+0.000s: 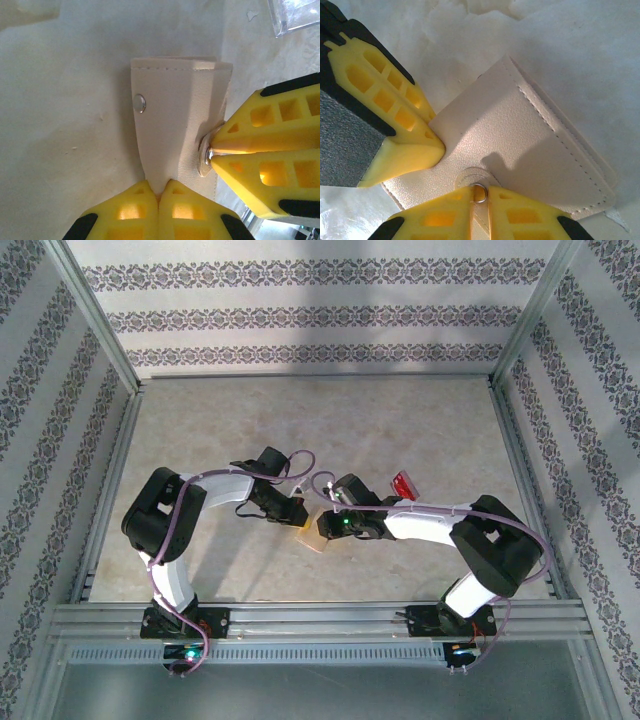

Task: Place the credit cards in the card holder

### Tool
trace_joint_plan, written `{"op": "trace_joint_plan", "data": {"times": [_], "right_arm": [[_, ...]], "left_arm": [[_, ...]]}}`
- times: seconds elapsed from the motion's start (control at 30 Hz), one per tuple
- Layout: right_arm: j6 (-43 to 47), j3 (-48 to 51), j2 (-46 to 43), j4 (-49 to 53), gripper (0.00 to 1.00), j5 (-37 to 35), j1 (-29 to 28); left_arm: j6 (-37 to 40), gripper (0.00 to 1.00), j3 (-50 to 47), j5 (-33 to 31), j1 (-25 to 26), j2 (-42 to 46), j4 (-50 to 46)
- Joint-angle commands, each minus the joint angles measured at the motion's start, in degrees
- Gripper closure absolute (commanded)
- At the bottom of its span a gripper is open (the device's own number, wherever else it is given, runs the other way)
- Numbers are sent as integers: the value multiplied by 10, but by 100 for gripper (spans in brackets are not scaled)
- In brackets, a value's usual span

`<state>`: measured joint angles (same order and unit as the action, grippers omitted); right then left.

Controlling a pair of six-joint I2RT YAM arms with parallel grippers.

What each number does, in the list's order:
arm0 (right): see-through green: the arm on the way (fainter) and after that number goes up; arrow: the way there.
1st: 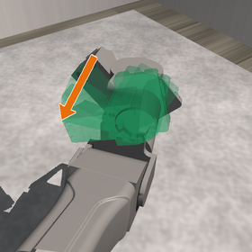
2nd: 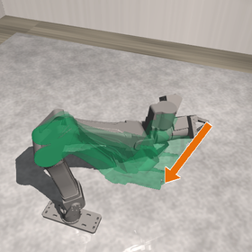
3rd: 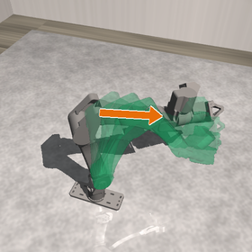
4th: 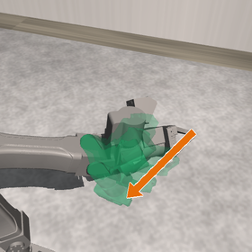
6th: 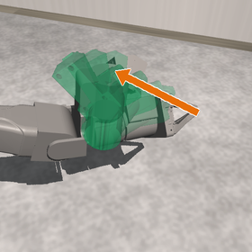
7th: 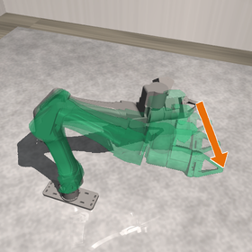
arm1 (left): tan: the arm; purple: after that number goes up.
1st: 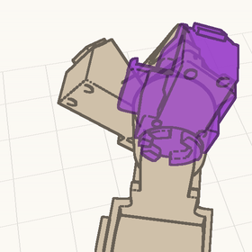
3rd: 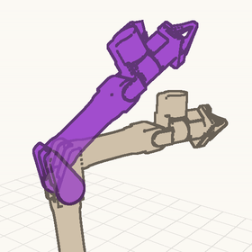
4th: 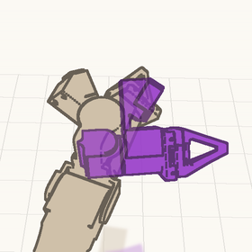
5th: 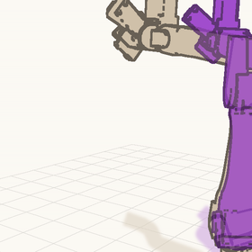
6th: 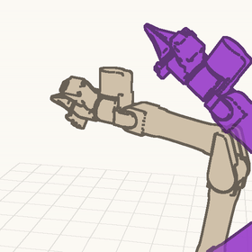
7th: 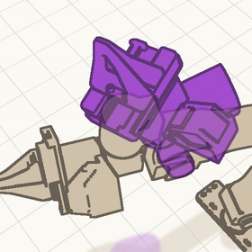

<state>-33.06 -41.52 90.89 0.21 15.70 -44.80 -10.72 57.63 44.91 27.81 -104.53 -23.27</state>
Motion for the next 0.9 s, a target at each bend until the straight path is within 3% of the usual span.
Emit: {"op": "trace_joint_plan", "data": {"times": [0.0, 0.27, 0.5, 0.87], "right_arm": [[9, 3, -15, 36, 84, -1, -12], [14, 7, -51, 61, 83, -24, -7], [22, -19, -18, 57, 71, -41, -3], [26, -32, 6, 45, 74, -23, -3]], "left_arm": [[10, 100, 3, -26, 14, -12, -26], [10, 100, 2, -26, 14, -15, -26], [10, 100, 2, -26, 14, -14, -27], [11, 100, 0, -28, 14, -11, -26]]}}
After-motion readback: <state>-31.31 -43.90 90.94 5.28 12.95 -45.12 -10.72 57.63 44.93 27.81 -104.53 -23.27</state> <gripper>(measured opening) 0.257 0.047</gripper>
